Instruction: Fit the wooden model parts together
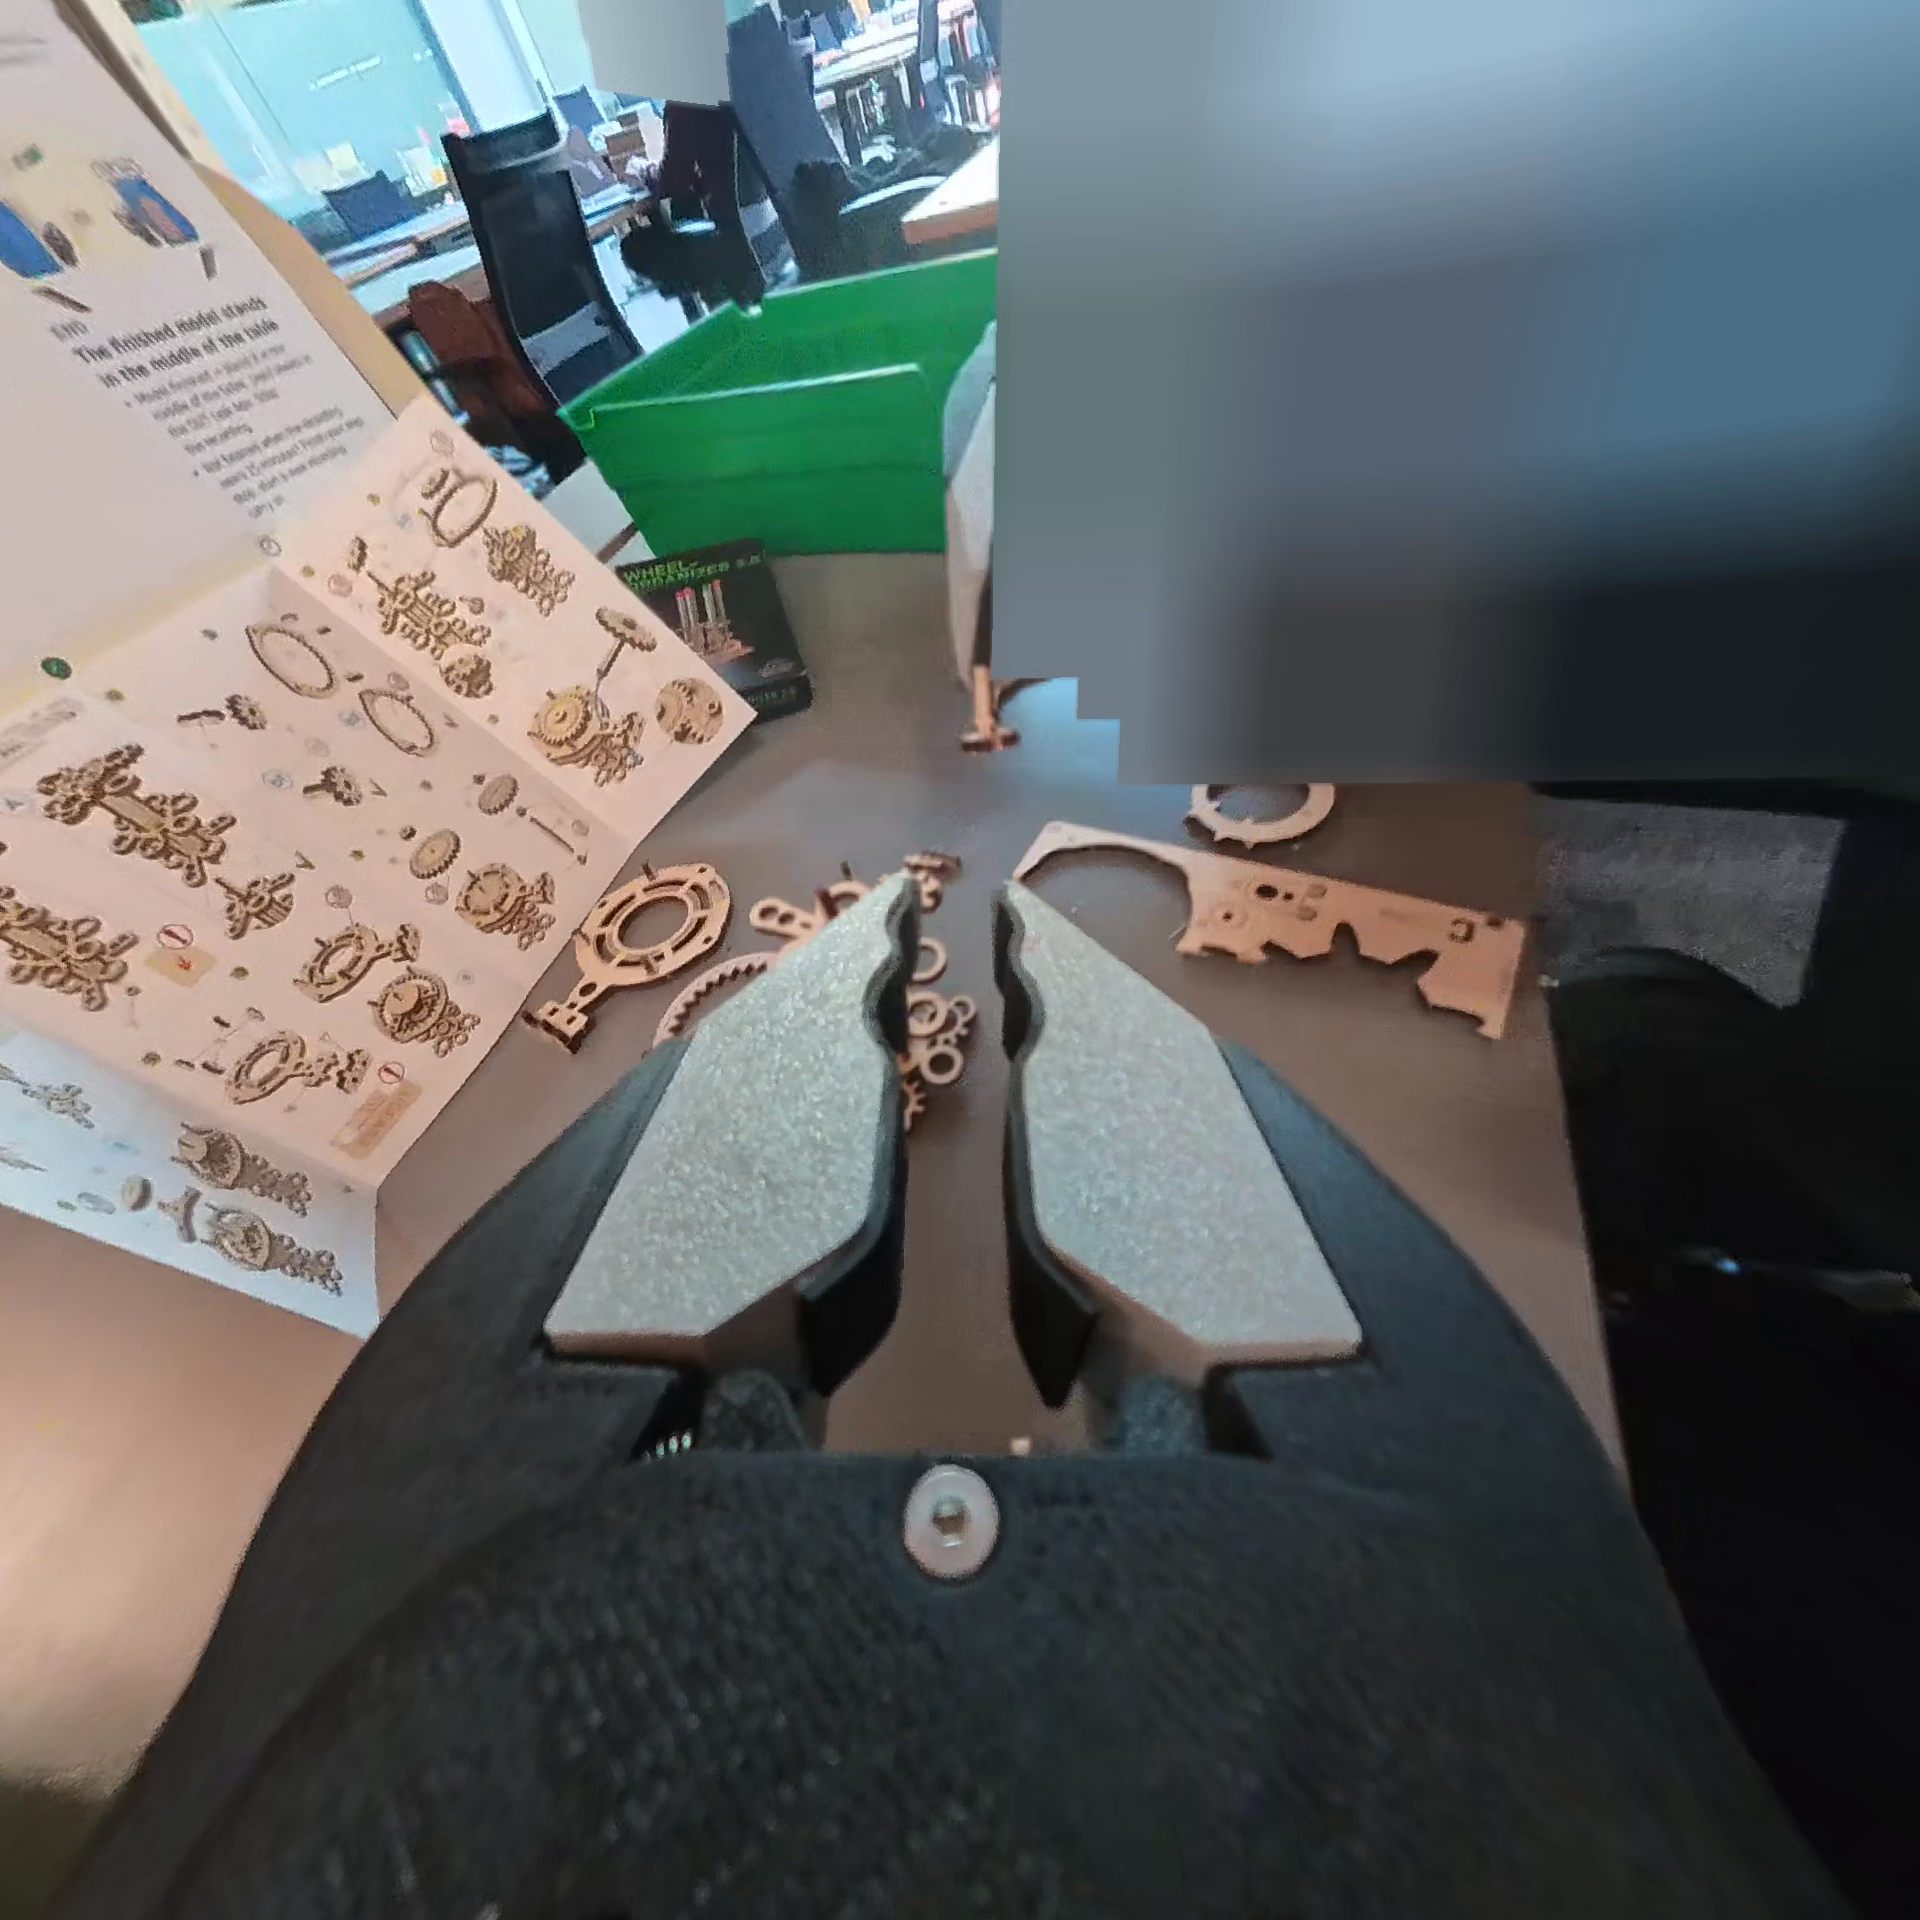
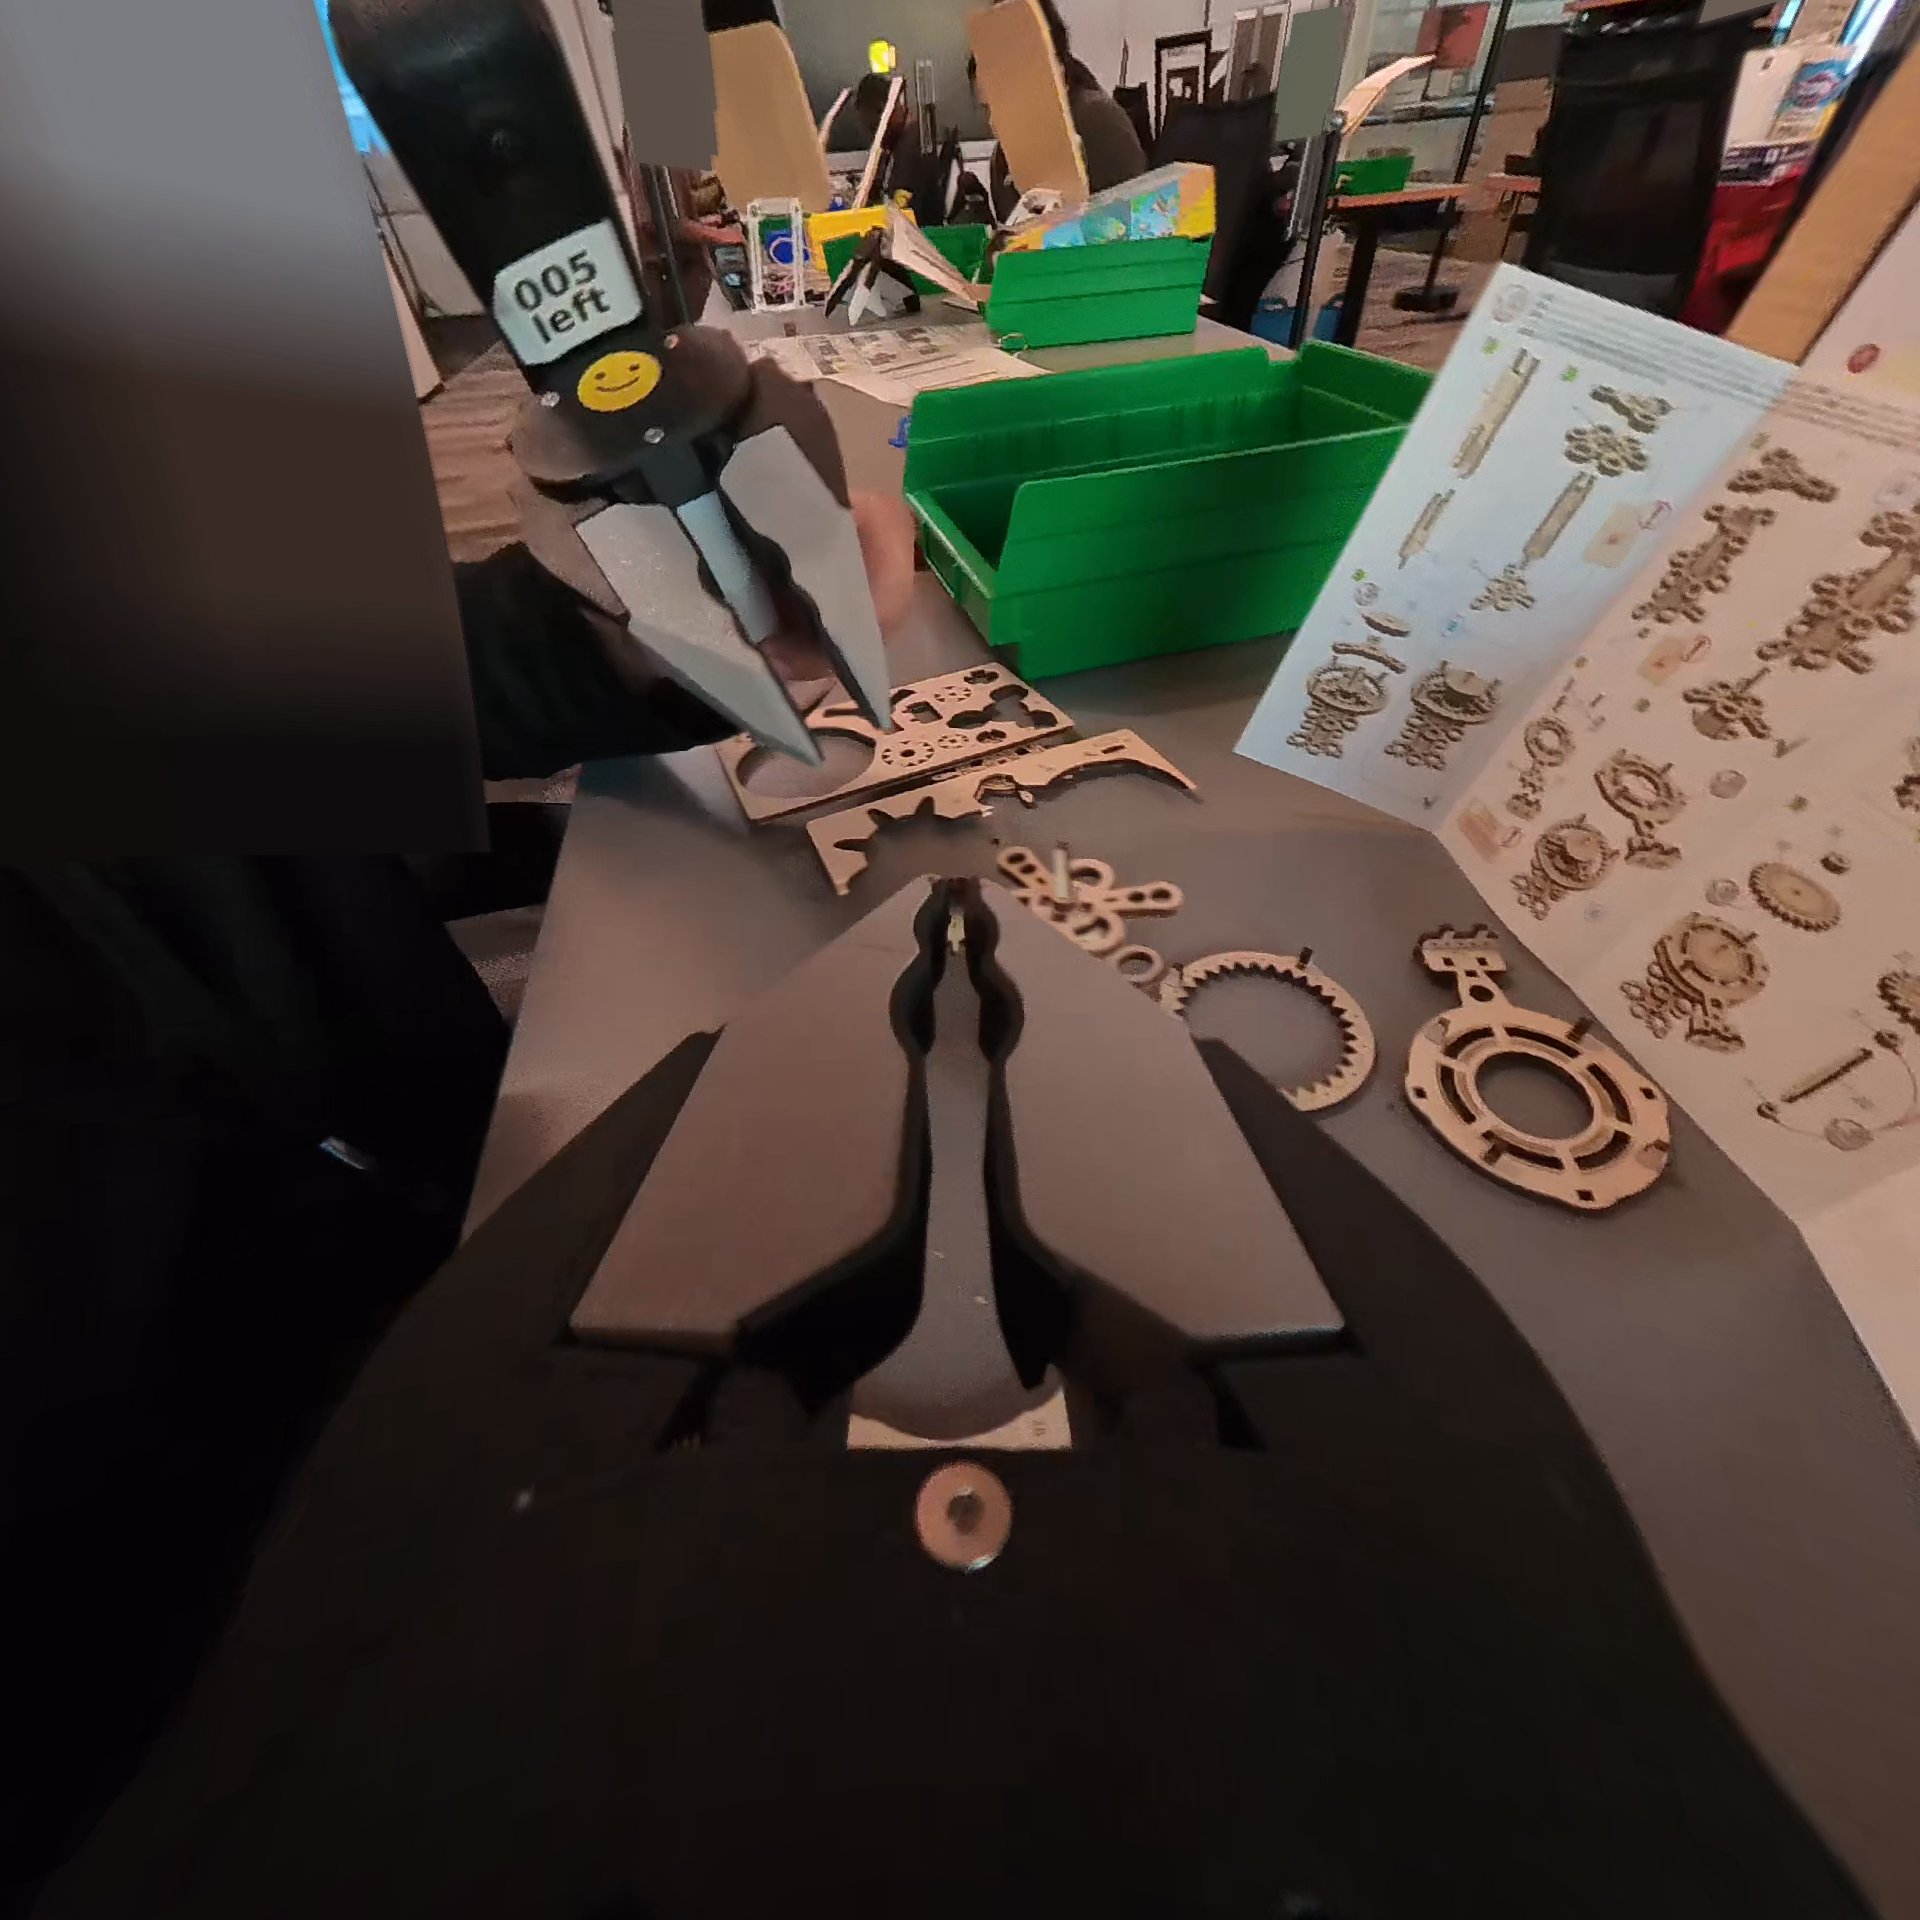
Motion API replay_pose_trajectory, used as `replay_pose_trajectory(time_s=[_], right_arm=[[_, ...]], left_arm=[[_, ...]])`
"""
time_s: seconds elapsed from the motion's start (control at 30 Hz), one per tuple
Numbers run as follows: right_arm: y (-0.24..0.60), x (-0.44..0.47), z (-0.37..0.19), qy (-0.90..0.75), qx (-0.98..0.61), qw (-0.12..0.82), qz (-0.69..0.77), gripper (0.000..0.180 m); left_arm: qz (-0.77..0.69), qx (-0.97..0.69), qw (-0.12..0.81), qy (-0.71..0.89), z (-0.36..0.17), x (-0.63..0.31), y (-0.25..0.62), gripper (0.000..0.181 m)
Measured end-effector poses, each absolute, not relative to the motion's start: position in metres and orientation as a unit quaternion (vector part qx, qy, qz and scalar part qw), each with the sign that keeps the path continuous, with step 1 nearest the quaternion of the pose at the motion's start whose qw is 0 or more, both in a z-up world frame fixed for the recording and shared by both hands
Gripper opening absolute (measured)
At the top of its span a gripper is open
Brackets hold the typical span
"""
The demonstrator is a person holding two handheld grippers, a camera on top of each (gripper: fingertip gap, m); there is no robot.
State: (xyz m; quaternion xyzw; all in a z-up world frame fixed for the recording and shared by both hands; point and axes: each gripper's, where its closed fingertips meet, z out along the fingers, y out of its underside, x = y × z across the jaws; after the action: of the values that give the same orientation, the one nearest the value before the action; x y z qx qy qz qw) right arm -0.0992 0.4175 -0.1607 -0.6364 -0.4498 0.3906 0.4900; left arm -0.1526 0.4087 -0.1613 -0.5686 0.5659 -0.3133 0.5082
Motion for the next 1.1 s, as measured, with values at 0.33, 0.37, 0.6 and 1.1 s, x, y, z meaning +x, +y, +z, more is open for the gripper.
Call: replay_pose_trajectory(time_s=[0.33,0.37,0.6,1.1], right_arm=[[0.384,-0.122,-0.149,-0.458,-0.639,0.474,0.397,0.000],[0.386,-0.123,-0.149,-0.459,-0.640,0.473,0.395,0.000],[0.403,-0.128,-0.135,-0.459,-0.621,0.483,0.412,0.000],[0.435,-0.131,-0.158,-0.454,-0.638,0.459,0.420,0.000]], left_arm=[[-0.368,-0.577,0.471,0.557,-0.136,-0.139,0.387,0.008],[-0.367,-0.577,0.468,0.560,-0.136,-0.138,0.389,0.009],[-0.365,-0.584,0.443,0.574,-0.144,-0.129,0.406,0.019],[-0.428,-0.572,0.425,0.555,-0.152,-0.122,0.426,0.011]])
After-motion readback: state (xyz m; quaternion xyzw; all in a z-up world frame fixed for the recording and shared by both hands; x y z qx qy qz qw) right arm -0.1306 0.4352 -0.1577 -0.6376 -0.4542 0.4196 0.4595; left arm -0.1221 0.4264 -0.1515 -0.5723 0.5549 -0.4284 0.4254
